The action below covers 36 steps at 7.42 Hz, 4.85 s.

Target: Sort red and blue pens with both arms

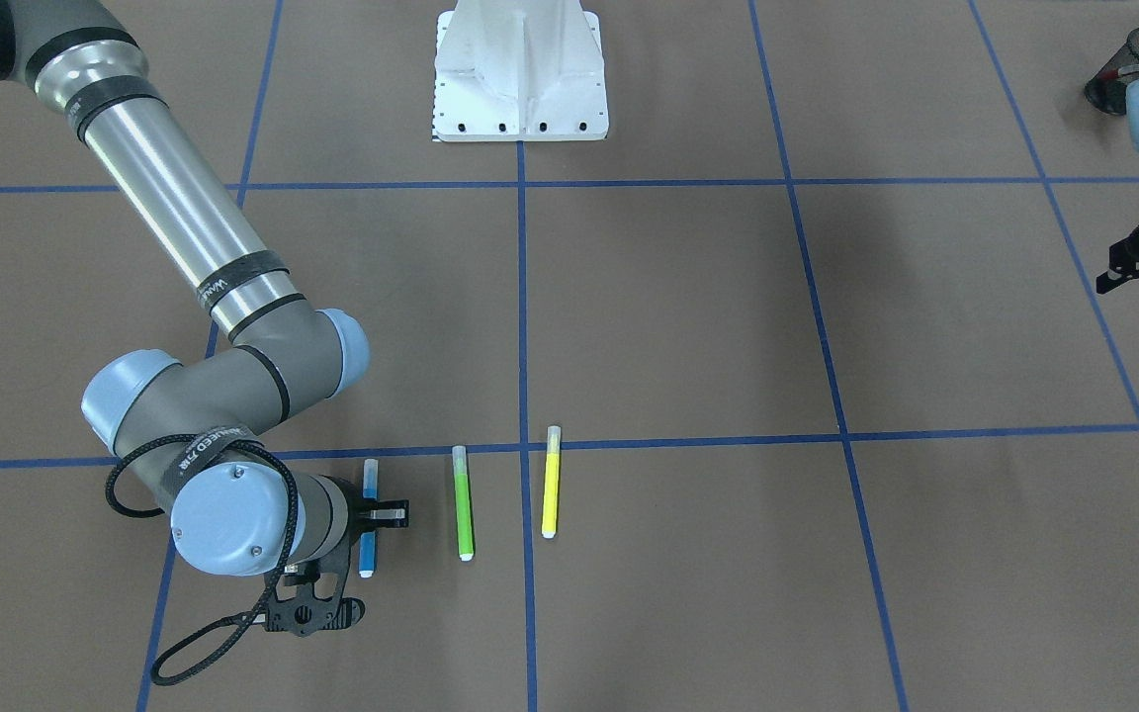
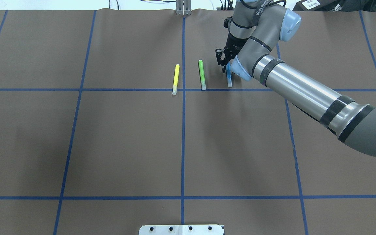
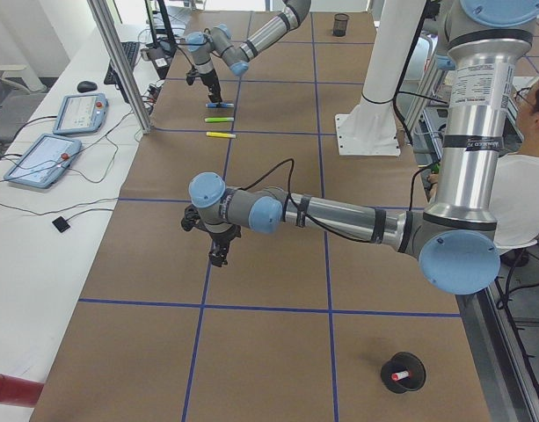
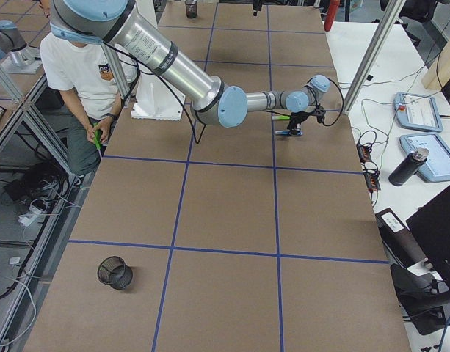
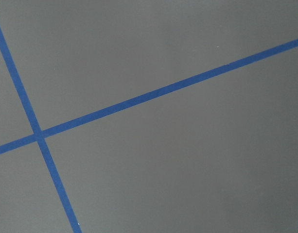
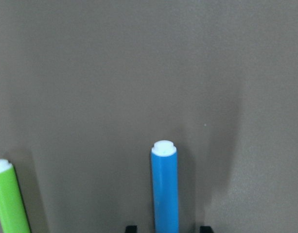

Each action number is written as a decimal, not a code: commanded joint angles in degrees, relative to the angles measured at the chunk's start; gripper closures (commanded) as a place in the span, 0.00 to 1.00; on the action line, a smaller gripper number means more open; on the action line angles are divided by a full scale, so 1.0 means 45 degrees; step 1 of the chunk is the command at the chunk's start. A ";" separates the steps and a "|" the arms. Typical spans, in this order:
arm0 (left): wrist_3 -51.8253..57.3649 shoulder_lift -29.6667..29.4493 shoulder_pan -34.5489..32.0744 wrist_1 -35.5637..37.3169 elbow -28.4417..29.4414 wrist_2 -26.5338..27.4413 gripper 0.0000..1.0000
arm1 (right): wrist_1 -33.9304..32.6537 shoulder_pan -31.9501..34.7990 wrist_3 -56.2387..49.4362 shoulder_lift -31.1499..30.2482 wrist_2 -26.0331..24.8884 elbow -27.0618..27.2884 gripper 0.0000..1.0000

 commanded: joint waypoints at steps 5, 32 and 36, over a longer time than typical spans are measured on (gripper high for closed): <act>0.0001 0.0002 -0.0218 0.0020 -0.0019 -0.0047 0.00 | 0.0020 -0.0043 0.0000 0.0001 -0.0020 -0.0079 0.65; -0.0175 -0.0233 -0.0180 0.0020 0.0684 -0.0028 0.00 | 0.8637 0.9622 -0.3926 -1.9617 -0.1134 1.3886 1.00; -0.0195 -0.0233 -0.0180 0.0020 0.0664 -0.0048 0.00 | 1.2571 1.2853 -0.3907 -2.2147 0.0808 1.2684 1.00</act>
